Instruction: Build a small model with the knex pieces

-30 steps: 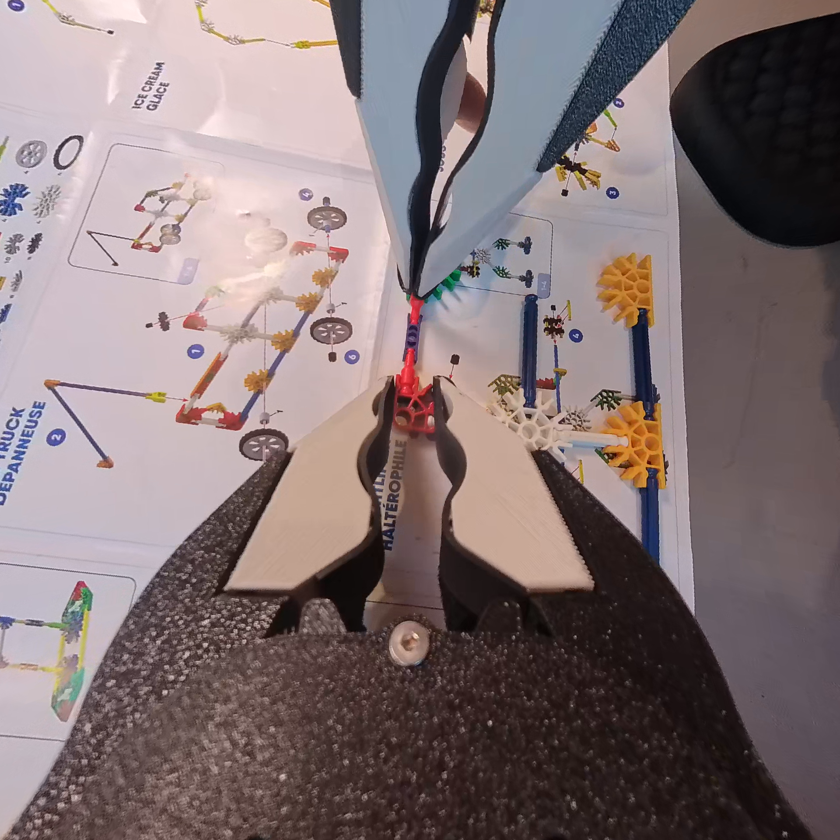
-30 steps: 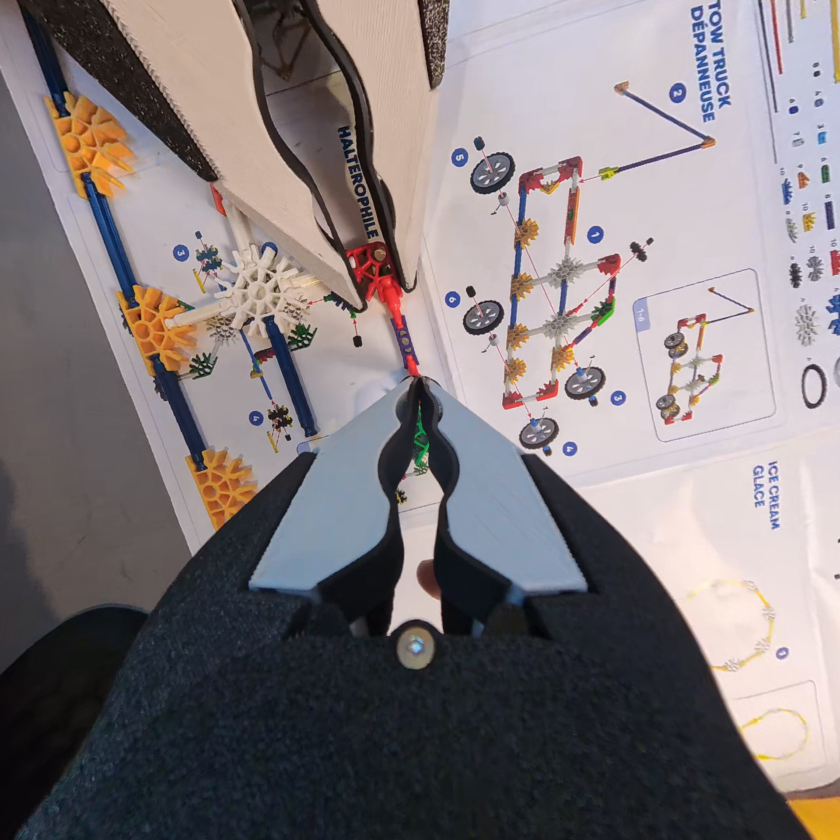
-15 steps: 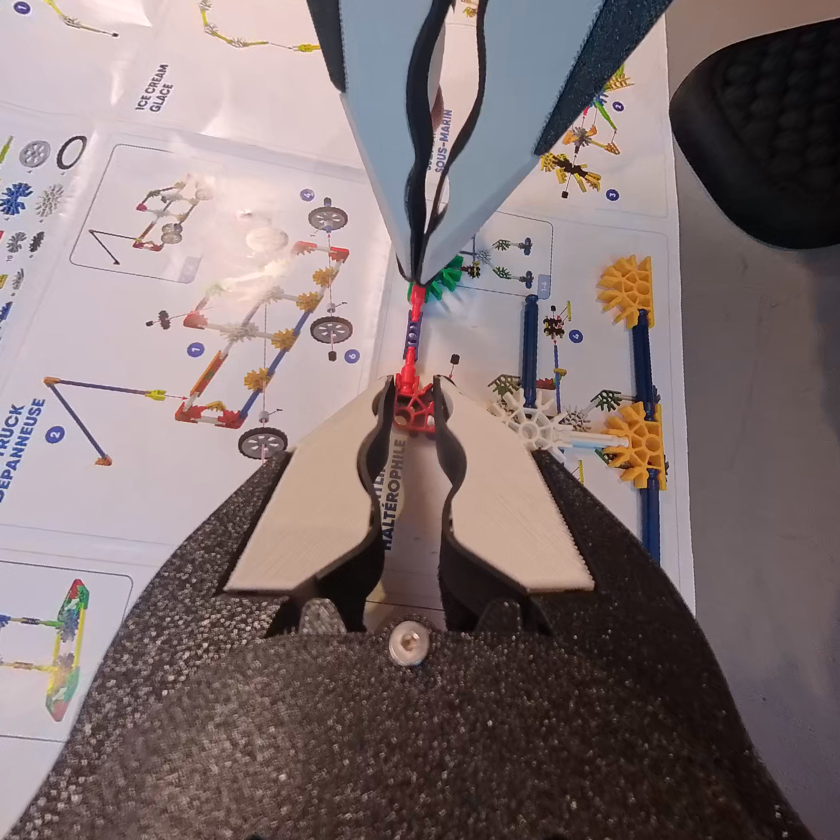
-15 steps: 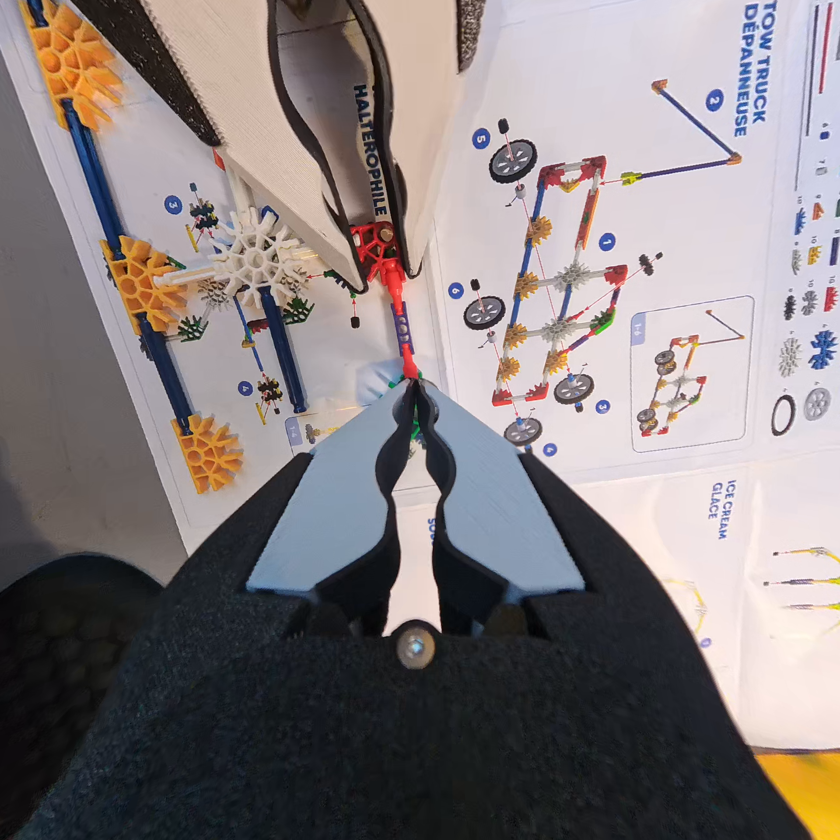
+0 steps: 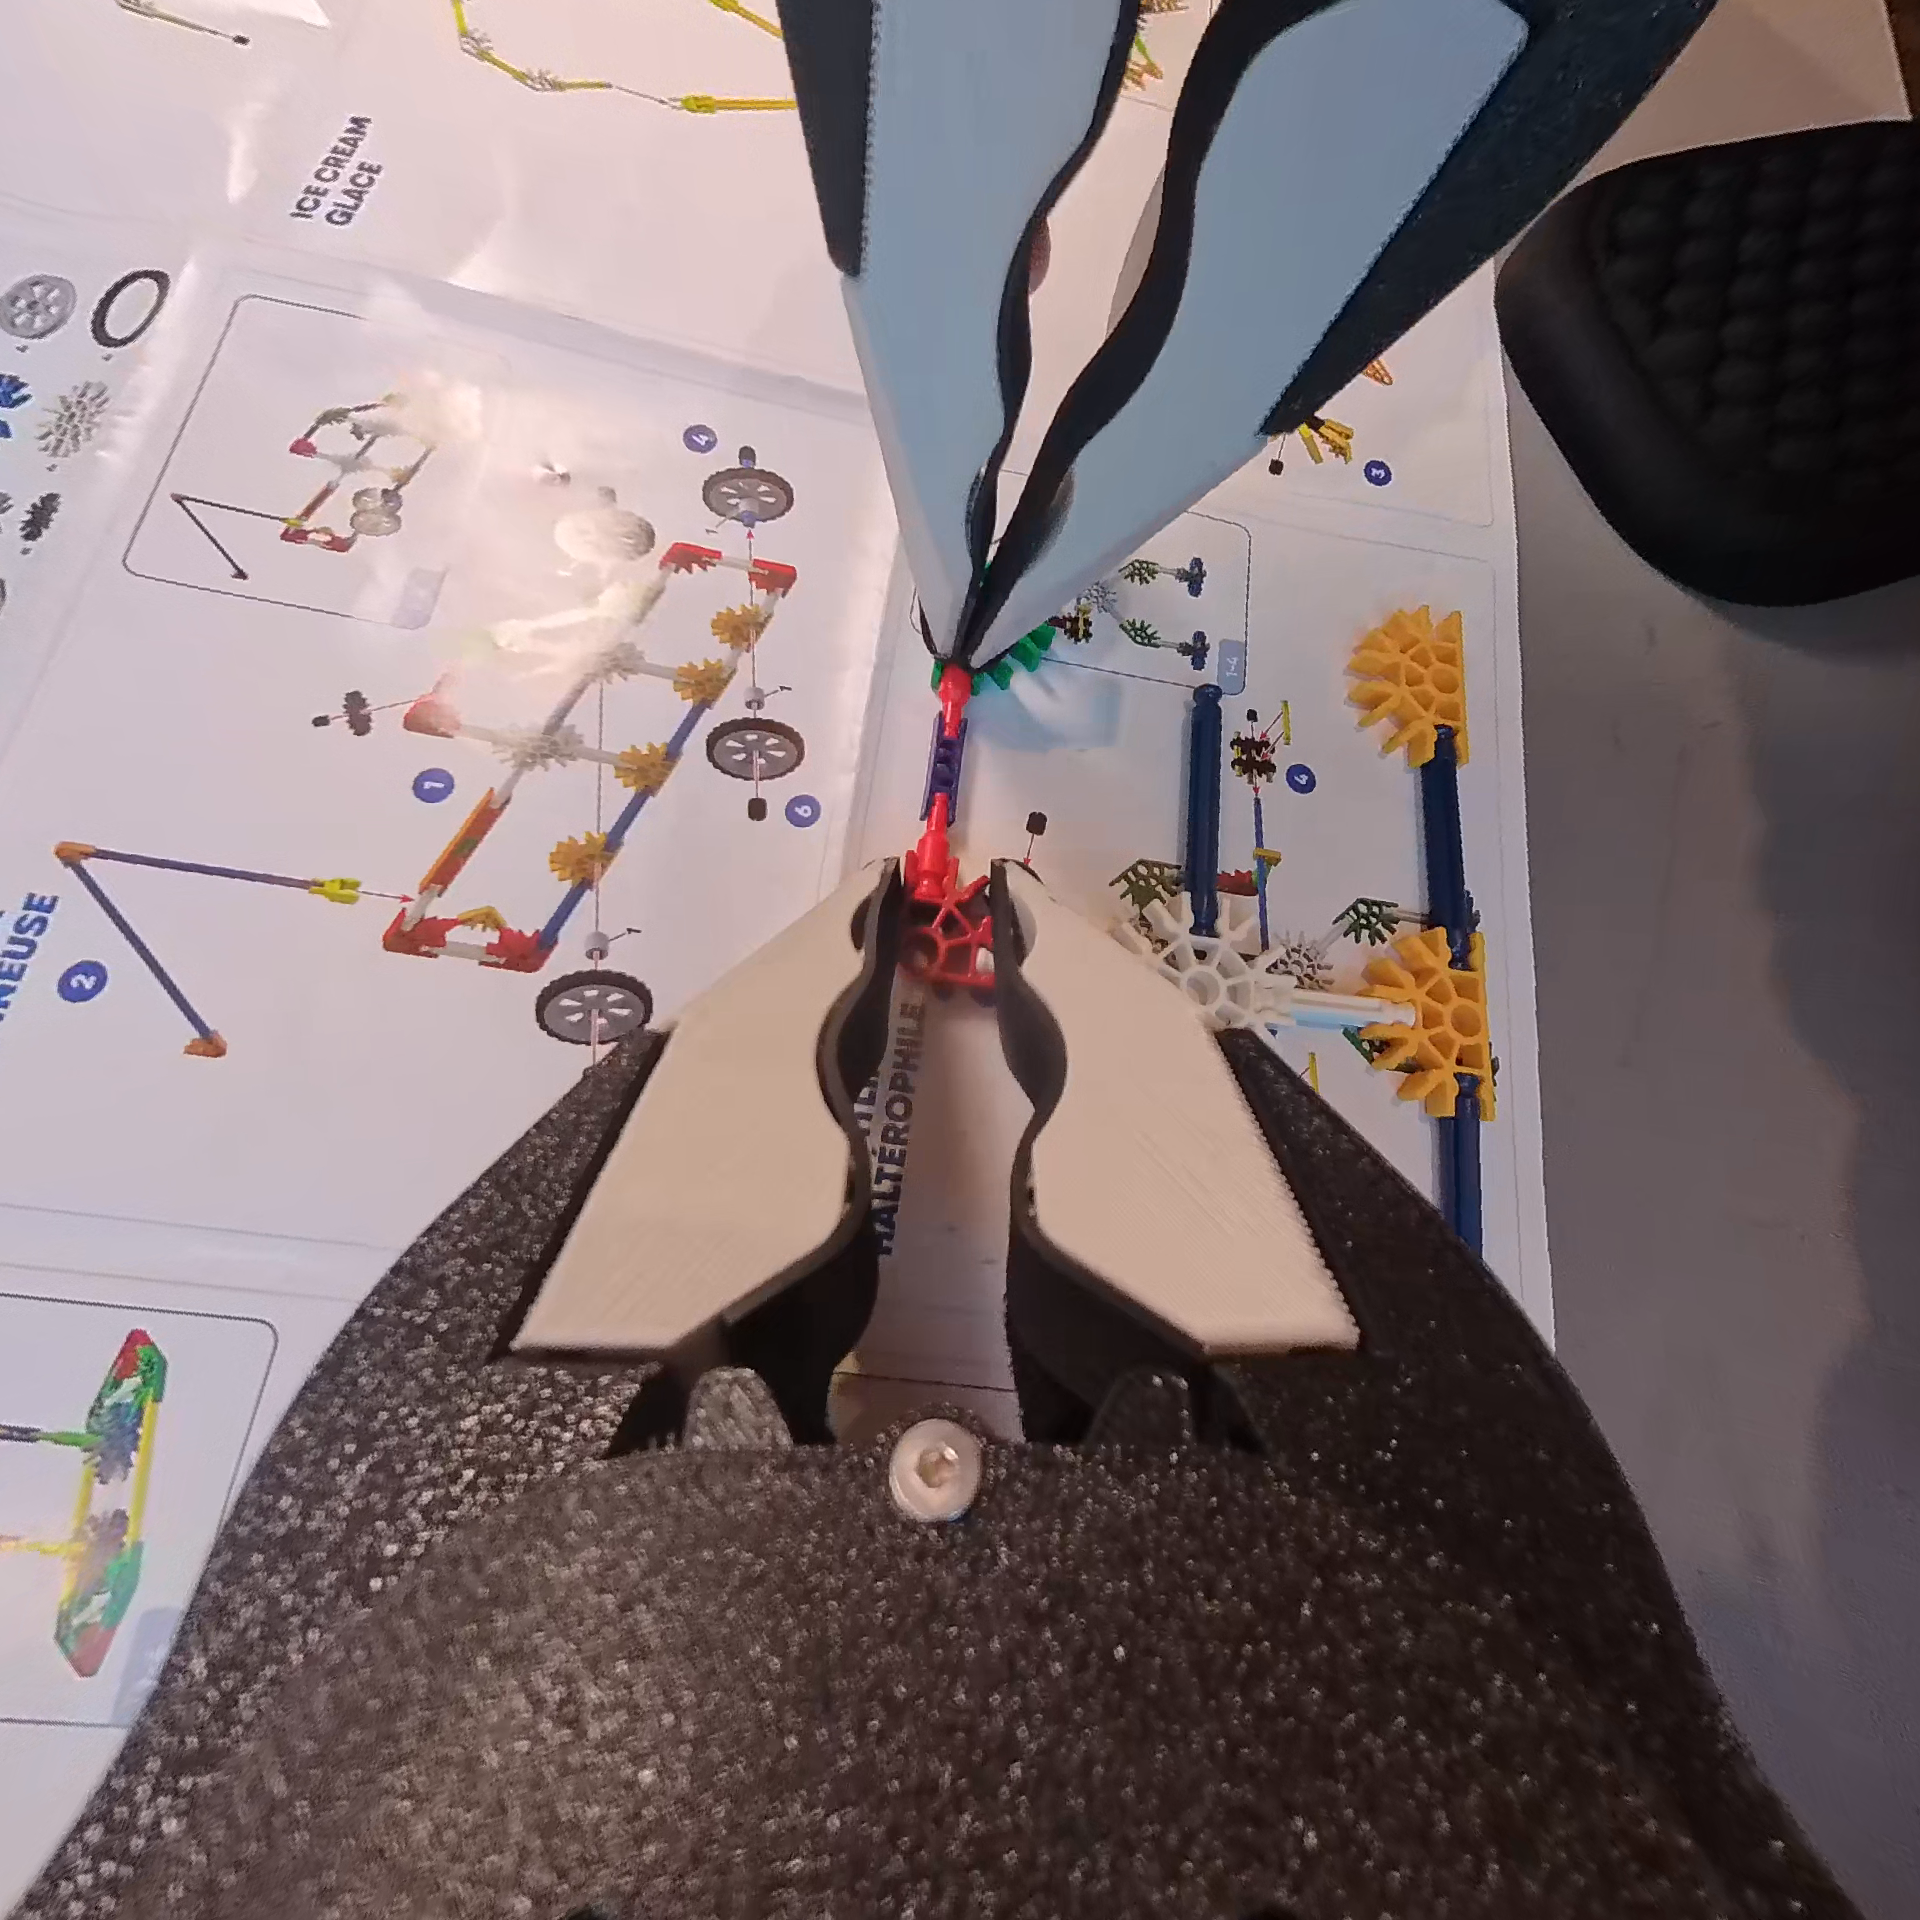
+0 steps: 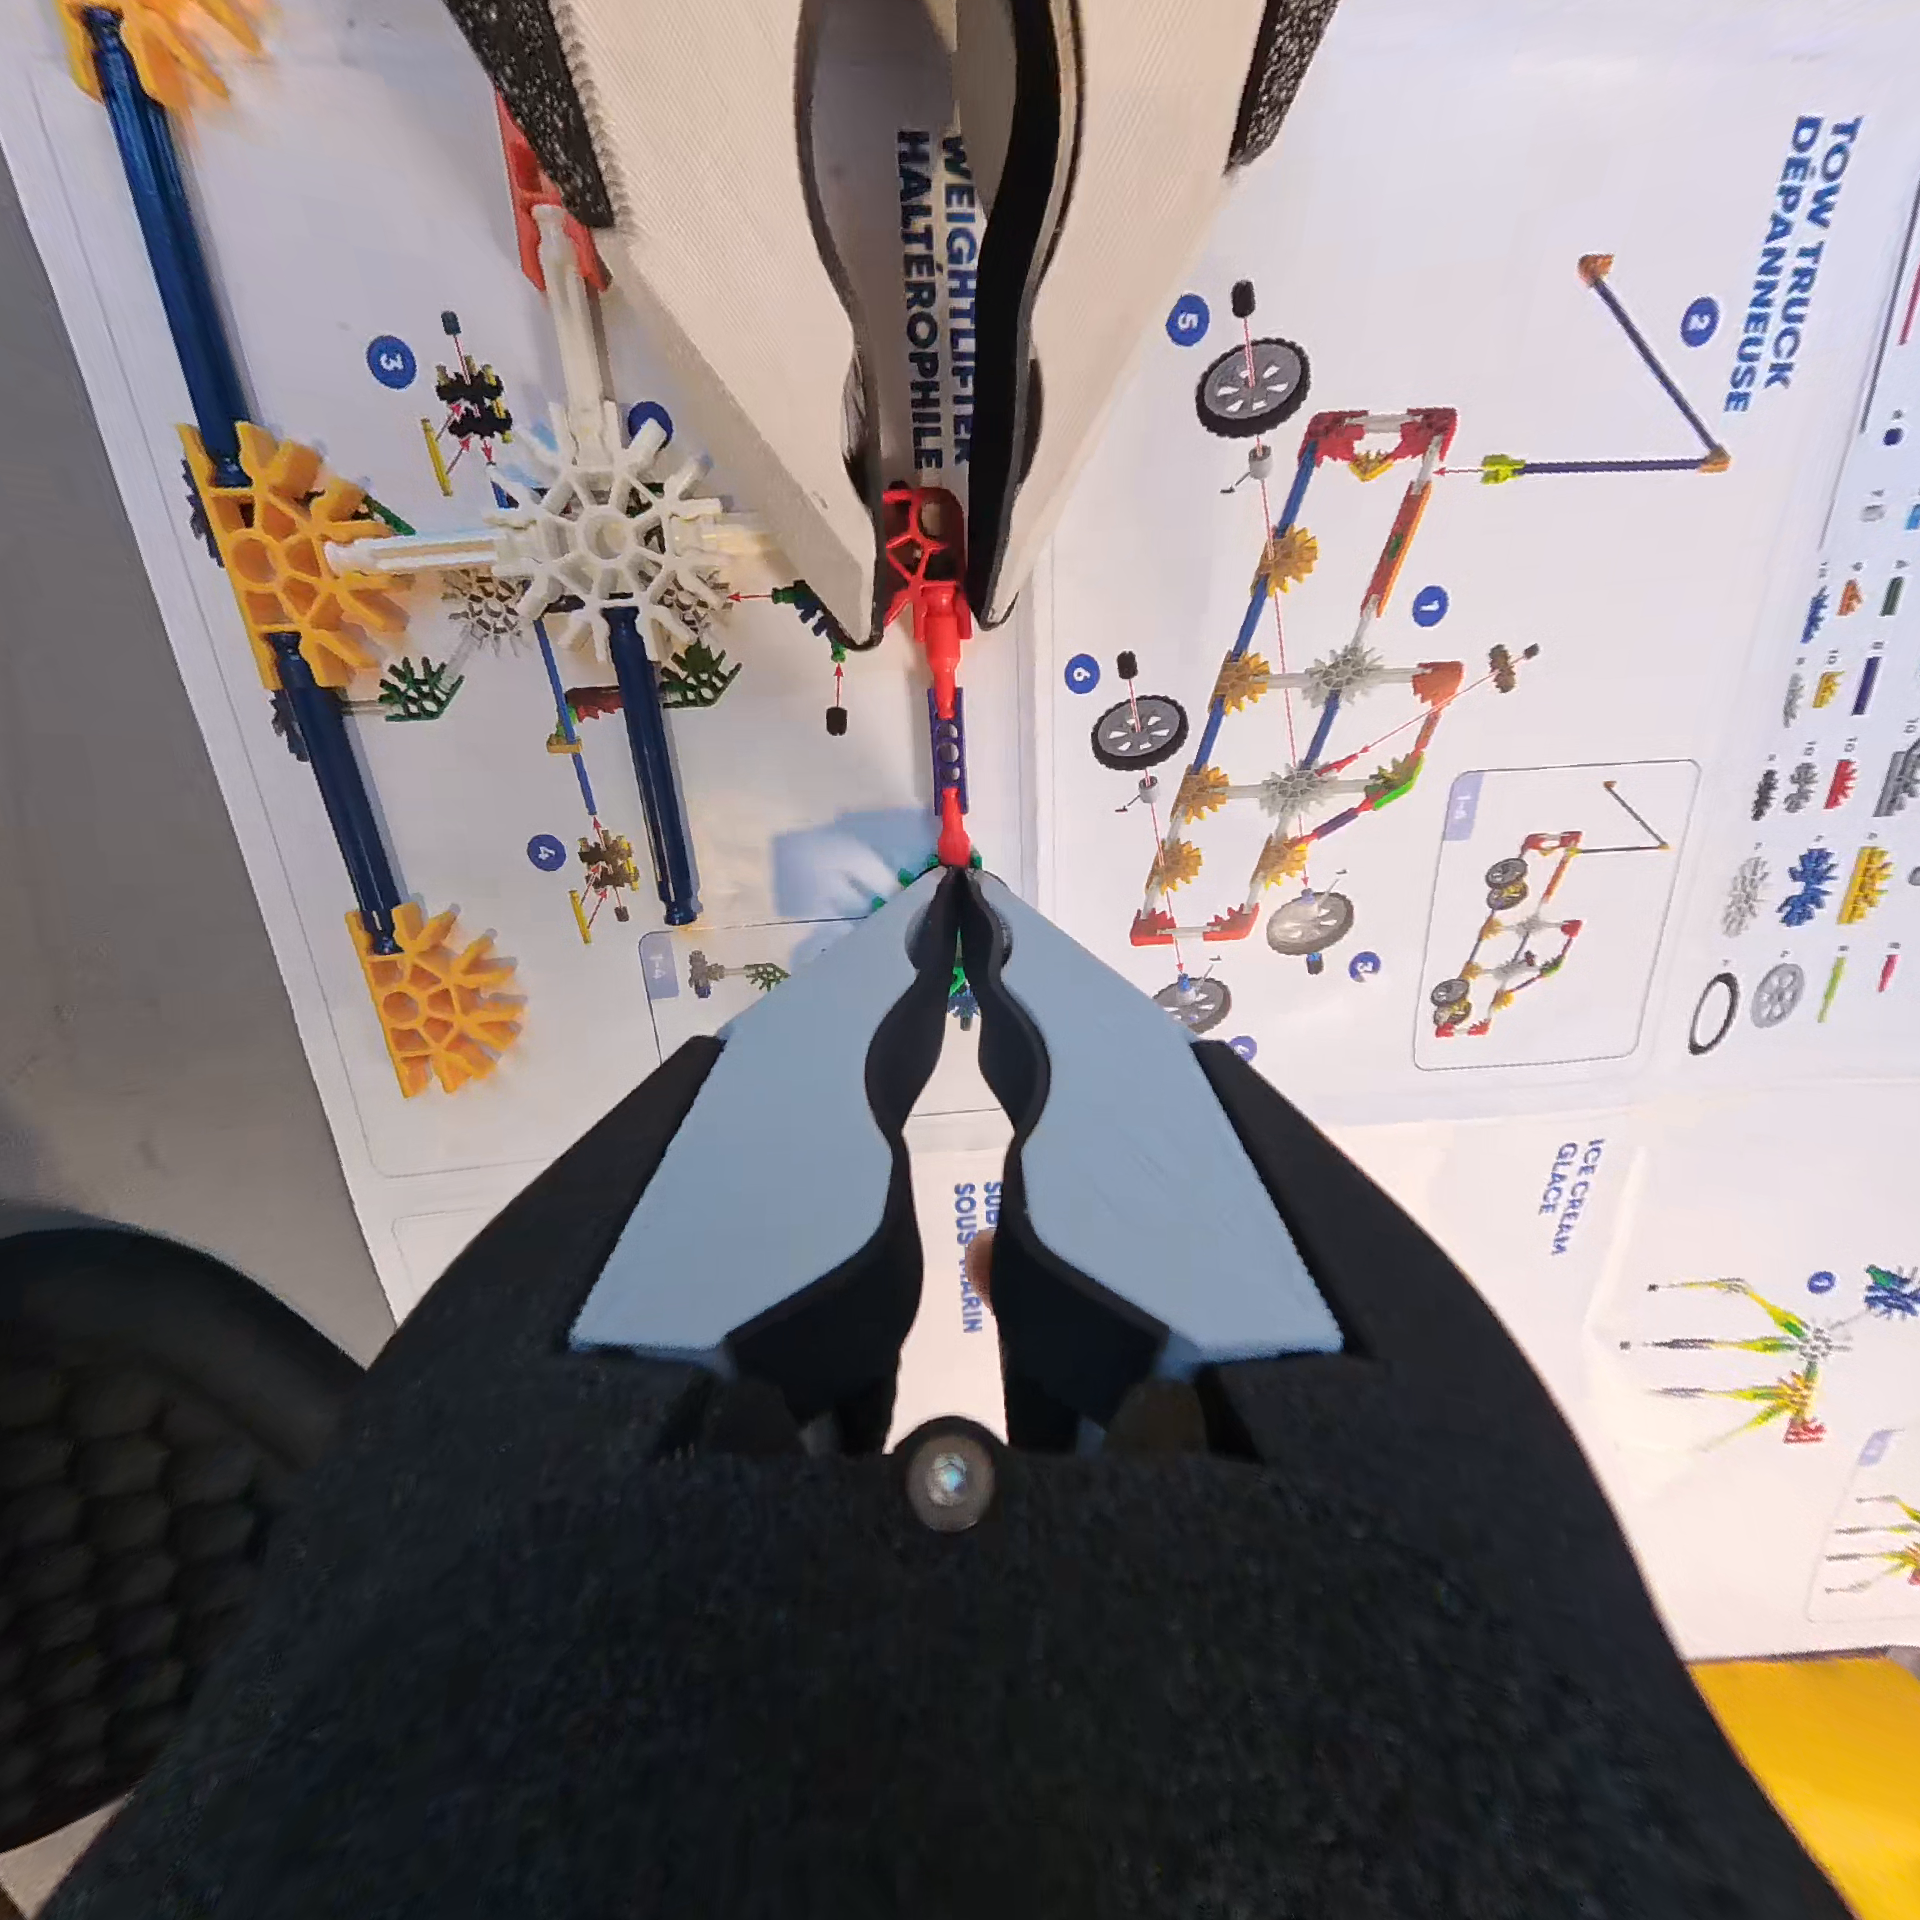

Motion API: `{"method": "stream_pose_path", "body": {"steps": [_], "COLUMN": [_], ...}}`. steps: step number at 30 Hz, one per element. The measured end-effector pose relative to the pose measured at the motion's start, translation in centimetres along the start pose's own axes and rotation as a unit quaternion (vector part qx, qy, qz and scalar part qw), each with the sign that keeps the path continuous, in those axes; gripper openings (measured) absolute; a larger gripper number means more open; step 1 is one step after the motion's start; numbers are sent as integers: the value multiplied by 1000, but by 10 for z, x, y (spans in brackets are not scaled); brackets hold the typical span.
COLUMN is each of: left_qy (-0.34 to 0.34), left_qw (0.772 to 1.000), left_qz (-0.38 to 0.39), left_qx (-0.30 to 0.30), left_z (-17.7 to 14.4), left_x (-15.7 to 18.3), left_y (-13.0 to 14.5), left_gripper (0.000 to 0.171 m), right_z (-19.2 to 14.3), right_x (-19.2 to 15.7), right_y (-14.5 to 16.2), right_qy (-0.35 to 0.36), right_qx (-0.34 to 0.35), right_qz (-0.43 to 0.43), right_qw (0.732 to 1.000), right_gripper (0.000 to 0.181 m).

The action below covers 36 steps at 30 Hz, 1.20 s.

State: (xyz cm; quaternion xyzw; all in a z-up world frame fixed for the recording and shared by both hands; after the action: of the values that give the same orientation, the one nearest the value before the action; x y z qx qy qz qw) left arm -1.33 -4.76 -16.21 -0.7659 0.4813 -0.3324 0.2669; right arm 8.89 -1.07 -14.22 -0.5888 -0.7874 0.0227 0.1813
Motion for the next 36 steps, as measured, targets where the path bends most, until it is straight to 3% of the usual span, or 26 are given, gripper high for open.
{"method": "stream_pose_path", "body": {"steps": [5,7,9,13,18,28,36], "left_qy": [14,4,6,6,7,3,-17], "left_qw": [1000,1000,1000,1000,1000,1000,1000], "left_qz": [-11,-9,-6,-3,-5,-12,-4], "left_qx": [8,5,8,8,9,12,8], "left_z": [-9,-12,-11,-10,-10,-11,-12], "left_x": [-1,-3,-2,-1,-1,-2,-4], "left_y": [3,6,7,6,6,7,7], "left_gripper": [18,17,14,13,13,13,8], "right_z": [-1,-2,-11,-22,-4,-3,-3], "right_x": [-1,2,6,-1,-13,-12,-14], "right_y": [2,8,14,29,45,44,42], "right_qy": [8,15,19,8,31,31,45], "right_qx": [22,57,117,196,181,186,179], "right_qz": [21,64,119,190,197,201,222], "right_qw": [1000,996,986,962,963,961,958], "right_gripper": [0,0,18,19,29,13,13]}}
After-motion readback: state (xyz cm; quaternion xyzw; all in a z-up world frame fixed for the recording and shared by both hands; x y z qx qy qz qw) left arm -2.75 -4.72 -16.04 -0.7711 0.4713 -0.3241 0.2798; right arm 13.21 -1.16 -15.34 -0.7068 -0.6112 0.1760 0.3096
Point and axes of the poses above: each gripper's, where its closed fingertips meet, z out along the fingers, y out of its underside, x = y × z across the jaws, the point moved 7 cm from there along -z, back along the fingers, and after that the axes turned 10 degrees about y, right-handed, at the moved point
